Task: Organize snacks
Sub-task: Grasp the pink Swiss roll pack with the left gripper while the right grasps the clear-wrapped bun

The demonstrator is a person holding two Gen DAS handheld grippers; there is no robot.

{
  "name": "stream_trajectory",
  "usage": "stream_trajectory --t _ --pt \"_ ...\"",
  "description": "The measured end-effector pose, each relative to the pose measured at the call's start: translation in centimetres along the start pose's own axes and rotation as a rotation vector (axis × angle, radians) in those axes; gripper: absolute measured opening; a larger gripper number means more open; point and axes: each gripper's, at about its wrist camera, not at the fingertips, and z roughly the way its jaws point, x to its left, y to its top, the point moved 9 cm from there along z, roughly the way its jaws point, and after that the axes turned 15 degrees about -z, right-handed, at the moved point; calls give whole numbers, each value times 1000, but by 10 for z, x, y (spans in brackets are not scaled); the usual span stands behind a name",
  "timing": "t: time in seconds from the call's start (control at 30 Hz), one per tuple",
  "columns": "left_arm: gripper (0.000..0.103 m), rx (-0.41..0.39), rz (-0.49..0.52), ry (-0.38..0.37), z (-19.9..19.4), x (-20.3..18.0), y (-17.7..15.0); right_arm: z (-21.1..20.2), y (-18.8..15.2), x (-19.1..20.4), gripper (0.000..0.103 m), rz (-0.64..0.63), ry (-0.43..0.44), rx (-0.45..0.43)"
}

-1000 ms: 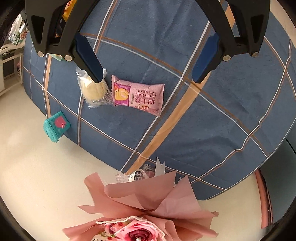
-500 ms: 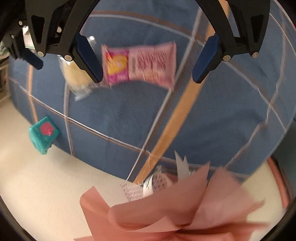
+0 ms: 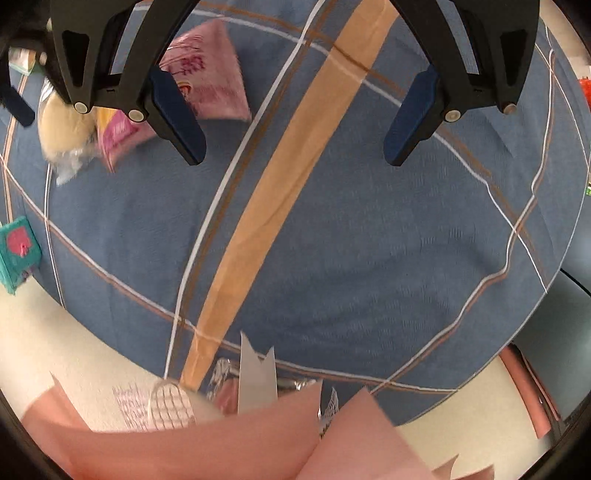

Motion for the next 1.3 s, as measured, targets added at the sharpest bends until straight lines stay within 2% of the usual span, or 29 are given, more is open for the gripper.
stream_trajectory --t 0.17,0.33,0.43,0.57,0.73,0.9,1.0,1.07,1.1,1.17,1.3 --pt "97 14 -20 -44 -5 8 -14 1 2 2 88 10 16 -1" --pt "97 3 -2 -96 -21 2 -19 -2 -1 6 66 13 39 2" --pt "97 9 29 -132 -29 -11 -24 -5 -6 5 64 14 32 7" --pt "97 37 134 -160 -34 -37 -40 -7 -16 3 64 27 32 12" --pt "97 38 229 -161 -42 -61 -53 -11 -32 -1 64 48 31 19" --pt "95 91 307 -171 -32 -79 -70 -15 -49 -1 64 74 46 28" --pt "76 116 315 -146 -18 -81 -76 -16 -58 -1 63 73 44 43" --pt "58 117 297 -115 -11 -78 -74 -18 -63 -1 59 79 46 48" --pt "56 111 290 -112 -11 -77 -72 -19 -65 -1 57 83 47 47" --pt "42 109 275 -129 -13 -76 -70 -23 -70 -1 55 90 43 50" --pt "41 100 211 -159 -31 -68 -75 -32 -81 1 52 89 30 56"
